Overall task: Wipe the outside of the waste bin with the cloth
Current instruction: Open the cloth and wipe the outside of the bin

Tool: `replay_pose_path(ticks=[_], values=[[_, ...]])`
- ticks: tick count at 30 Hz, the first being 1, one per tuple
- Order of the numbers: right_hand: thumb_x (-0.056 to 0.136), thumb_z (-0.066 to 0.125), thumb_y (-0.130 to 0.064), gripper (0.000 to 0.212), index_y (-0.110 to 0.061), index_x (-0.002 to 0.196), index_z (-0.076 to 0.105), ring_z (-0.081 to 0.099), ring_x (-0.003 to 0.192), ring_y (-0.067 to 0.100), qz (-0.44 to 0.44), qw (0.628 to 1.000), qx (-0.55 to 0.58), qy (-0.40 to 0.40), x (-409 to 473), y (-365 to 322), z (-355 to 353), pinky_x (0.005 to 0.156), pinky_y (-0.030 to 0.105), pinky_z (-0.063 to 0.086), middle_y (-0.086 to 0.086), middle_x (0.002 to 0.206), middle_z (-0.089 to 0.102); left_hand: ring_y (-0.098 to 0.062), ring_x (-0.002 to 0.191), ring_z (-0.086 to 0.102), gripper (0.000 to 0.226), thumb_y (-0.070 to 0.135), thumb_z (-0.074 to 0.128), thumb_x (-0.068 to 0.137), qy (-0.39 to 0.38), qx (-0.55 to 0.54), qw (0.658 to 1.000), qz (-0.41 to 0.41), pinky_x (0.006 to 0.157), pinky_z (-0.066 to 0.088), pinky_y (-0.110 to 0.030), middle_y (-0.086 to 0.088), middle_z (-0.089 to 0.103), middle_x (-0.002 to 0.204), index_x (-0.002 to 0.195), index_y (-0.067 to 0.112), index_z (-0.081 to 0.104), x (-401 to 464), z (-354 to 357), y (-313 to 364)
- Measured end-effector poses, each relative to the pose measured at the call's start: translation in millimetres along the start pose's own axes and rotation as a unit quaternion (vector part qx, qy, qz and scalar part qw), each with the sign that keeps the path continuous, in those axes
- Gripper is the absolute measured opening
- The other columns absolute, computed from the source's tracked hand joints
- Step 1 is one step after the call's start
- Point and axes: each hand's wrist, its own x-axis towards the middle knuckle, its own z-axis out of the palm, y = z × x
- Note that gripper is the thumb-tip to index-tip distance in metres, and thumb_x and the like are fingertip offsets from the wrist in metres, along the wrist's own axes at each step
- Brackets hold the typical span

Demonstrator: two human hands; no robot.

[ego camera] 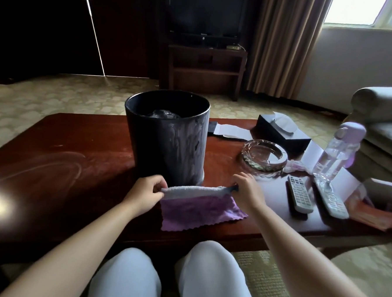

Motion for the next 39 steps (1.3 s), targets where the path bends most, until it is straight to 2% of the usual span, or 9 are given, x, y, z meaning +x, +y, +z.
replay_pose_path(ticks=[11, 13, 16, 20, 26, 29, 33, 36, 39], values=[[0.069, 0.043, -0.017, 0.018, -0.018, 0.063, 0.059, 0.046, 0.076, 0.019, -0.237, 0.937, -0.253, 0.039, 0.0, 6.0, 19.1, 0.052, 0.028, 0.049, -0.001, 0.07, 0.056, -0.025, 0.06, 0.051, 0.01, 0.01, 0.058, 0.066, -0.042, 0.266, 0.934, 0.237, 0.047, 0.037, -0.03, -0.005, 0.052, 0.074, 0.065, 0.013, 0.049, -0.6, 14.7, -9.6], [0.068, 0.042, -0.022, 0.02, -0.021, 0.061, 0.061, 0.045, 0.075, 0.017, -0.255, 0.926, -0.276, 0.028, 0.5, 8.3, 24.9, 0.053, 0.025, 0.046, -0.005, 0.068, 0.057, -0.026, 0.07, 0.054, 0.022, 0.027, 0.035, 0.075, -0.055, 0.25, 0.947, 0.193, 0.055, 0.039, -0.031, -0.004, 0.055, 0.083, 0.072, 0.014, 0.053, 2.2, 20.9, -15.0], [0.062, 0.046, -0.033, 0.018, -0.025, 0.061, 0.063, 0.057, 0.071, 0.016, -0.248, 0.935, -0.251, -0.021, -5.6, 19.6, 31.8, 0.056, 0.023, 0.046, -0.01, 0.068, 0.057, -0.023, 0.076, 0.059, 0.007, 0.023, 0.051, 0.069, -0.132, 0.23, 0.943, 0.203, 0.06, 0.046, -0.027, 0.0, 0.061, 0.092, 0.066, 0.018, 0.054, -2.2, 26.8, -25.0], [0.069, 0.037, -0.032, 0.033, -0.022, 0.066, 0.069, 0.061, 0.081, 0.025, -0.094, 0.992, -0.084, -0.005, -1.0, 23.2, 32.5, 0.07, 0.032, 0.048, -0.004, 0.076, 0.065, -0.013, 0.094, 0.058, 0.048, 0.05, 0.036, 0.067, -0.093, 0.16, 0.975, 0.122, 0.08, 0.045, -0.025, 0.007, 0.066, 0.105, 0.064, 0.014, 0.067, 0.9, 28.6, -28.9], [0.076, 0.057, -0.02, 0.062, -0.026, 0.137, 0.044, 0.04, 0.125, 0.02, -0.029, 0.977, -0.144, -0.156, 12.3, 18.7, 21.5, 0.1, 0.029, 0.035, -0.007, 0.133, 0.053, -0.014, 0.091, 0.059, 0.024, 0.035, 0.064, 0.072, -0.084, 0.204, 0.975, 0.038, 0.078, 0.047, -0.027, 0.008, 0.066, 0.092, 0.095, 0.028, 0.065, 10.7, 33.0, -20.9], [0.075, 0.058, -0.022, 0.047, -0.029, 0.121, 0.057, 0.042, 0.116, 0.021, -0.057, 0.973, -0.181, -0.132, 8.3, 16.7, 20.1, 0.09, 0.028, 0.035, -0.006, 0.117, 0.056, -0.012, 0.099, 0.057, 0.04, 0.034, 0.066, 0.073, -0.097, 0.236, 0.967, -0.008, 0.081, 0.046, -0.024, 0.01, 0.066, 0.099, 0.112, 0.031, 0.06, 10.4, 34.1, -18.3], [0.073, 0.06, -0.013, 0.031, -0.02, 0.102, 0.065, 0.044, 0.107, 0.024, -0.092, 0.979, -0.168, -0.076, 4.1, 14.9, 18.8, 0.083, 0.031, 0.04, 0.0, 0.106, 0.054, -0.014, 0.083, 0.061, 0.009, 0.028, 0.063, 0.068, -0.14, 0.234, 0.959, -0.075, 0.066, 0.047, -0.023, 0.006, 0.068, 0.089, 0.077, 0.029, 0.062, 10.6, 35.5, -7.9], [0.077, 0.06, -0.009, 0.018, -0.012, 0.095, 0.062, 0.049, 0.103, 0.025, -0.074, 0.987, -0.13, -0.05, 2.4, 15.6, 19.0, 0.076, 0.034, 0.045, 0.004, 0.104, 0.052, -0.018, 0.086, 0.056, 0.011, 0.026, 0.063, 0.068, -0.135, 0.287, 0.948, -0.012, 0.062, 0.036, -0.023, 0.006, 0.056, 0.085, 0.067, 0.026, 0.052, 6.7, 31.1, 4.0], [0.081, 0.062, -0.011, 0.015, -0.011, 0.095, 0.056, 0.052, 0.1, 0.025, -0.056, 0.991, -0.114, -0.048, -2.1, 16.9, 19.9, 0.068, 0.033, 0.042, 0.006, 0.104, 0.048, -0.022, 0.076, 0.059, 0.017, 0.023, 0.073, 0.058, -0.095, 0.38, 0.894, 0.218, 0.058, 0.041, -0.026, 0.001, 0.057, 0.079, 0.067, 0.02, 0.058, 0.9, 26.9, 11.8]])
